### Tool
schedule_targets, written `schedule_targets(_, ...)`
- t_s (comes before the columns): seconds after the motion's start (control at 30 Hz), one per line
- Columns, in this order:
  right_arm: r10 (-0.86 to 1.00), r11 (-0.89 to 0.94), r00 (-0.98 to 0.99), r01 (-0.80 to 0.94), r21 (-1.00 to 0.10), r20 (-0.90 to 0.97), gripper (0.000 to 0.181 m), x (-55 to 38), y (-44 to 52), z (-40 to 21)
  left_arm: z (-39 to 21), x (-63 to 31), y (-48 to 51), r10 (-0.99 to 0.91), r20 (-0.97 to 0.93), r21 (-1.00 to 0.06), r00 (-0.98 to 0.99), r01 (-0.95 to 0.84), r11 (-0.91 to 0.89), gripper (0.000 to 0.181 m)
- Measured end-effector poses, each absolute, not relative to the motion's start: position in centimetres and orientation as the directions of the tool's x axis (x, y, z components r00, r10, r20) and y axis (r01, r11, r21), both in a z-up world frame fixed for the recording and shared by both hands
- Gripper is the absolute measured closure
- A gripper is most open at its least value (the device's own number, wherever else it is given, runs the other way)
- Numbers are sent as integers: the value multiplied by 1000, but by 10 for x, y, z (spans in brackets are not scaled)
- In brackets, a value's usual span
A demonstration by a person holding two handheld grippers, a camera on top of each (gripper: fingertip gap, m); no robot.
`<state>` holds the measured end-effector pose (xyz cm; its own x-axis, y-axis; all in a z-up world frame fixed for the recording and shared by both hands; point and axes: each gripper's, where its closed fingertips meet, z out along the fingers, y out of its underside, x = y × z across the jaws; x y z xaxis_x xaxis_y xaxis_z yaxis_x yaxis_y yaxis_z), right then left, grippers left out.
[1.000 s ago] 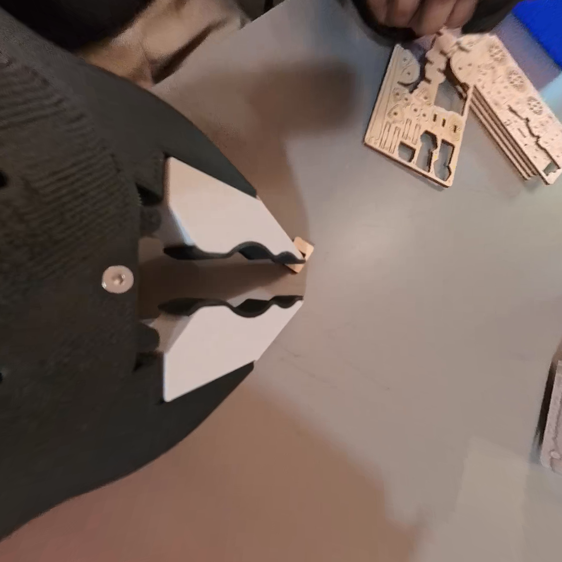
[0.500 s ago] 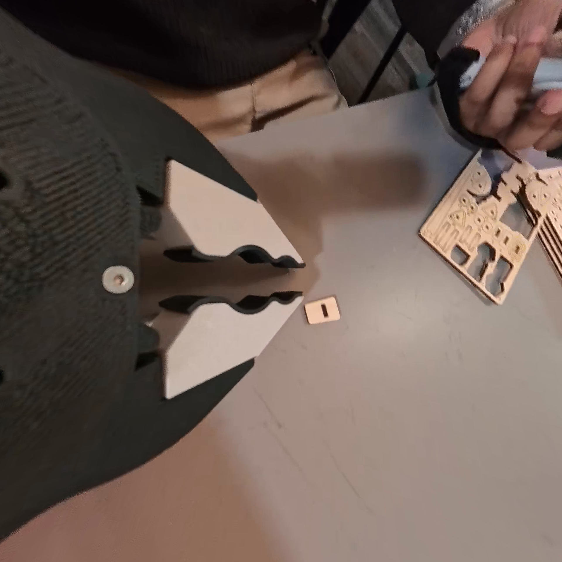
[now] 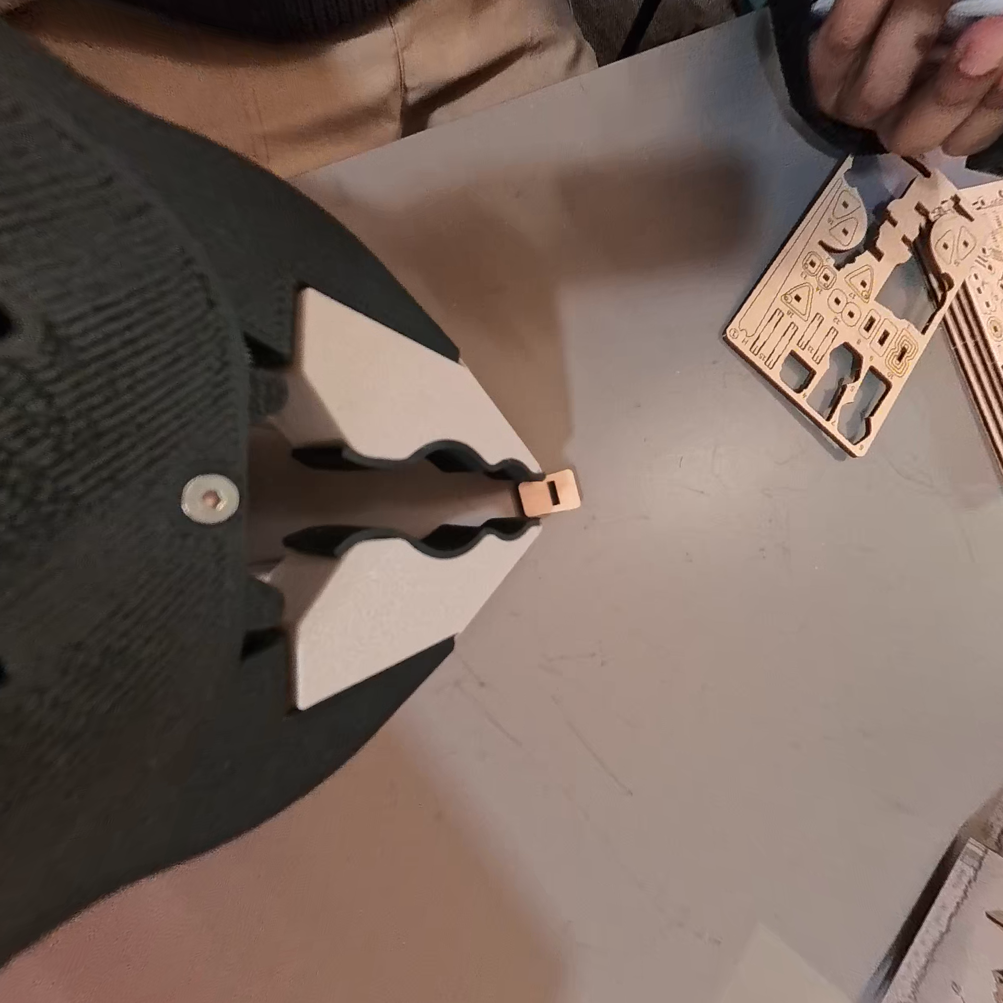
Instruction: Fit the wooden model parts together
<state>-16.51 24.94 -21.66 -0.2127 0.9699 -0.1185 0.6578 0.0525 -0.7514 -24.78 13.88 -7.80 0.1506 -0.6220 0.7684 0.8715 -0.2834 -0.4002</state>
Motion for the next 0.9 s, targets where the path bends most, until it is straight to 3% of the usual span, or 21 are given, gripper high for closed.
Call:
schedule_targets(0.2,979,161,-200,614,-773,45,179,-173,254,-211,-78,-247,139,-622,768,-402,152,870,-284,174)
schedule_targets(0.4,942,335,-212,605,-722,259,181,-176,253,-214,-78,-247,139,-622,769,-399,148,871,-286,174)
schedule_targets(0.47,952,305,-198,613,-729,232,179,-176,252,-214,-78,-247,138,-623,768,-400,149,870,-286,174)
schedule_targets(0.6,992,44,-122,625,-780,-42,145,-182,246,-210,-78,-248,139,-622,769,-397,147,872,-285,174)
schedule_targets(0.7,968,-145,-64,650,-746,-244,149,-185,242,-212,-78,-248,139,-621,770,-395,145,873,-286,174)
schedule_targets(0.9,985,-102,-38,657,-747,-168,159,-185,247,-215,-79,-248,139,-620,772,-391,141,875,-287,174)
